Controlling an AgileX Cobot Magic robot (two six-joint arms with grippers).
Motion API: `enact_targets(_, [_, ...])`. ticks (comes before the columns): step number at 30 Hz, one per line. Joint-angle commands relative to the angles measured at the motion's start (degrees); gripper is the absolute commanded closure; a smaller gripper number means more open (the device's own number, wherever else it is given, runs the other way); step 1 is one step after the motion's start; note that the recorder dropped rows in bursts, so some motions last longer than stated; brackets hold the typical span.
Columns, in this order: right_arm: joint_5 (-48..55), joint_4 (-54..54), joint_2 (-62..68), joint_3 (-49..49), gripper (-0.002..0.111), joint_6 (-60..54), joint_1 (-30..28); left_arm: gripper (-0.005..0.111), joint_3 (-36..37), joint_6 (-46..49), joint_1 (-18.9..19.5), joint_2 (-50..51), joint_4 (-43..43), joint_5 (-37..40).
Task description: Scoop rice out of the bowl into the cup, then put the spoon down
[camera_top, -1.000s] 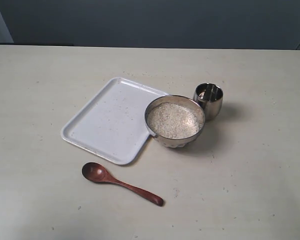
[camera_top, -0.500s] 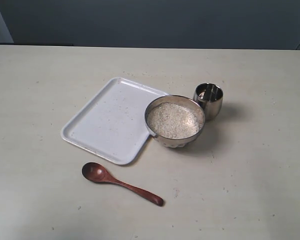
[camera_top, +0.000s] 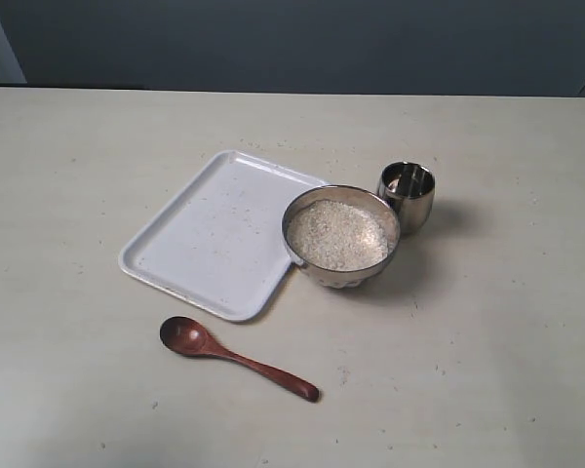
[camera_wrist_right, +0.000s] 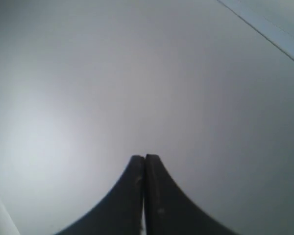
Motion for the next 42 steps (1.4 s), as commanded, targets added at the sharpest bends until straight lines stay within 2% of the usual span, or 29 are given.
enact_targets(1, [21.1, -19.3, 11.2, -14.4, 0.107, -1.2, 0.1, 0.106, -0.2, -0.4, -0.1, -0.3, 0.1, -0.1])
enact_targets(5, [35.4, -31.1, 26.6, -30.6, 0.109, -4.5, 0.1, 0.106, -0.2, -0.4, -0.1, -0.3, 0.1, -0.1])
enact_targets(7, [39.1, -30.1, 34.5, -37.7, 0.109, -12.0, 0.4, 0.106, -0.2, -0.4, -0.1, -0.3, 0.1, -0.1])
enact_targets(10, [54.8, -14.7, 50.6, -55.0, 0.109, -33.9, 5.4, 0.106, -0.2, -0.4, -0.1, -0.3, 0.1, -0.1])
enact_targets(12, [63.9, -5.7, 60.1, -63.4, 0.109, -44.5, 9.4, 0.106, -0.2, -0.4, -0.1, -0.3, 0.1, -0.1])
enact_targets(14, [69.0, 1.0, 67.1, -67.8, 0.109, -50.8, 12.9, 0.106, -0.2, -0.4, -0.1, -0.3, 0.1, -0.1])
enact_targets(18, [73.1, 8.7, 76.3, -69.4, 0.109, -60.9, 20.3, 0.106, -0.2, -0.4, -0.1, -0.3, 0.1, -0.1])
enact_targets(19, [74.6, 13.2, 78.1, -69.4, 0.106, -66.1, 22.4, 0.106, -0.2, -0.4, -0.1, -0.3, 0.1, -0.1])
enact_targets(21, [75.9, 17.9, 81.9, -69.4, 0.090, -70.9, 26.6, 0.106, -0.2, -0.4, -0.1, -0.3, 0.1, -0.1])
enact_targets(23, [77.6, 17.2, 85.3, -69.4, 0.072, -70.9, 30.6, 0.106, -0.2, -0.4, -0.1, -0.3, 0.1, -0.1])
enact_targets(24, [79.1, 16.7, 87.0, -69.4, 0.068, -70.9, 32.3, 0.106, -0.2, -0.4, -0.1, -0.3, 0.1, -0.1])
enact_targets(35, [83.3, 14.1, 96.4, -69.4, 0.068, -70.8, 45.5, 0.106, -0.2, -0.4, -0.1, -0.3, 0.1, -0.1])
enact_targets(42, [83.1, 12.6, 101.2, -69.4, 0.068, -70.7, 49.9, 0.106, -0.2, -0.4, -0.1, -0.3, 0.1, -0.1])
